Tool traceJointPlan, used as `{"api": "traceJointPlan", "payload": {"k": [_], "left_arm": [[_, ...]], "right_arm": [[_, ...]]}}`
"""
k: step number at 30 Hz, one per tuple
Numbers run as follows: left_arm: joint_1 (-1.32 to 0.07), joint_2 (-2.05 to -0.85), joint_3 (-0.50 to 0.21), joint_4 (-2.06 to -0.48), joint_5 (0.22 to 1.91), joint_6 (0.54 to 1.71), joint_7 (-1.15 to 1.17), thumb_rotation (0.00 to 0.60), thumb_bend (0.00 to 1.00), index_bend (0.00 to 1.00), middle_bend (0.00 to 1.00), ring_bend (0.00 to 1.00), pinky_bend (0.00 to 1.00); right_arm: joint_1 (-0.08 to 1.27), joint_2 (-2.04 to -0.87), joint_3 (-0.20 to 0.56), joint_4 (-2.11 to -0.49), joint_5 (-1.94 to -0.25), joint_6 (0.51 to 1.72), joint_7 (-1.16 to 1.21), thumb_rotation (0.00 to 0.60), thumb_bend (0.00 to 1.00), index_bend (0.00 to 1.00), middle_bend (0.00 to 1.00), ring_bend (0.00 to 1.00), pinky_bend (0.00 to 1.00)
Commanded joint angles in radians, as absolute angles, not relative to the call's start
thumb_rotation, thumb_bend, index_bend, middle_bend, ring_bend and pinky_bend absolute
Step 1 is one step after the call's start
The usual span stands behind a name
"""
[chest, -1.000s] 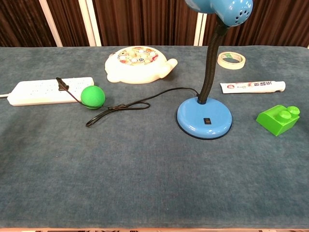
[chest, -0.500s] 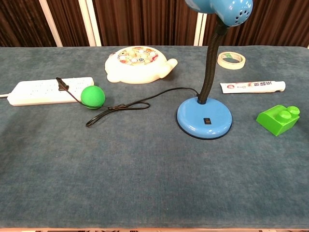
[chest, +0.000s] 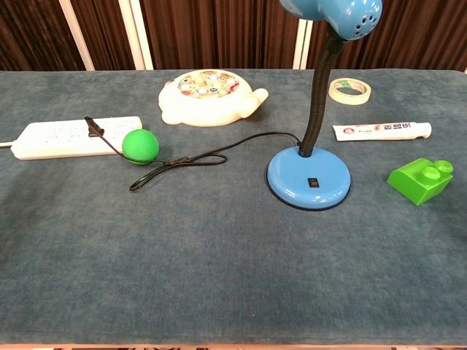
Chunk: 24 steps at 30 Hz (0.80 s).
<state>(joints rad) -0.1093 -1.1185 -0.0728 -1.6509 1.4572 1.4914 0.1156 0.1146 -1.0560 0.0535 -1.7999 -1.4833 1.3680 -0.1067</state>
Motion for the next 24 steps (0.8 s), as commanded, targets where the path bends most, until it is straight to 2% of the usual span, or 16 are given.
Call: {"api": "traceJointPlan", "payload": {"k": [1,5,9,17,24], "left_arm": [[-0.109,-1.12,-0.071,-1.649,1.462,1.494,0.117,0.6,0.44,0.13,0.03,0.0,0.0],[-0.109,-1.116,-0.064,-1.654,1.459,1.481,0.119,0.6,0.44,0.13,0.03,0.0,0.0],[-0.108,-1.113,-0.061,-1.658,1.461,1.479,0.12,0.6,0.44,0.13,0.03,0.0,0.0],[-0.108,-1.113,-0.057,-1.659,1.462,1.475,0.12,0.6,0.44,0.13,0.03,0.0,0.0],[-0.107,-1.113,-0.057,-1.659,1.461,1.475,0.12,0.6,0.44,0.13,0.03,0.0,0.0]], "right_arm": [[0.181,-1.062,0.062,-1.841,-1.454,1.26,-0.153,0.6,0.29,0.09,0.54,0.58,0.47],[0.25,-1.098,0.087,-1.849,-1.386,1.154,-0.188,0.6,0.37,0.09,0.64,0.69,0.53],[0.305,-1.183,0.124,-1.826,-1.304,1.108,-0.262,0.6,0.44,0.09,0.72,0.76,0.59],[0.41,-1.331,0.157,-1.817,-1.103,1.032,-0.456,0.6,0.48,0.09,0.74,0.78,0.67],[0.476,-1.416,0.173,-1.831,-0.998,1.041,-0.566,0.6,0.48,0.09,0.74,0.78,0.74]]}}
